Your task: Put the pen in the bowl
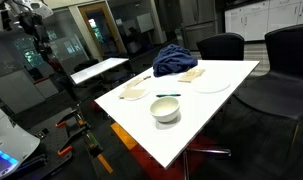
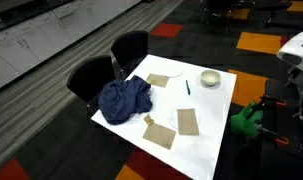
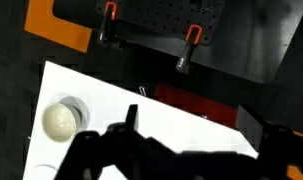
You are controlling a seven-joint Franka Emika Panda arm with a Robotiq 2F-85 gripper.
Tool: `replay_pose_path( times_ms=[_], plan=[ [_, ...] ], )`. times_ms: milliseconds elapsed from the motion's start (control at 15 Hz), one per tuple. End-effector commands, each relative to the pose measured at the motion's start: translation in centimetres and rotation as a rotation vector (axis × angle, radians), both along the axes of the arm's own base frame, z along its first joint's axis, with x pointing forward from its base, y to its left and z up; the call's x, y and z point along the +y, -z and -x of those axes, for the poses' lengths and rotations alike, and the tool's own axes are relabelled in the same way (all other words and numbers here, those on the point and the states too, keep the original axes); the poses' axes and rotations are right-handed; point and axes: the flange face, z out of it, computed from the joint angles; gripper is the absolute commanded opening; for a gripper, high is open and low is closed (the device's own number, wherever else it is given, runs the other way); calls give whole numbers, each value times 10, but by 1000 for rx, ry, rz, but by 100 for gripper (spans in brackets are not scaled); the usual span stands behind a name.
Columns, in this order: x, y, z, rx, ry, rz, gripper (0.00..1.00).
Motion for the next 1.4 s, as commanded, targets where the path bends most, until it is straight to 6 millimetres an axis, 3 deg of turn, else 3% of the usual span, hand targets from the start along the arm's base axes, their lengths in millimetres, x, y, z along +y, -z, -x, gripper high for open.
replay_pose_path(
  times_ms=[0, 333, 600, 1000, 1333],
  plan=[
    [1, 2, -3, 10, -5, 4, 100],
    [6, 15, -36, -1, 18, -19, 100],
    [5, 25, -78, -52, 86, -84, 100],
    [-5, 42, -147, -184, 334, -168, 100],
    [-11, 57, -191, -285, 515, -219, 100]
  ],
)
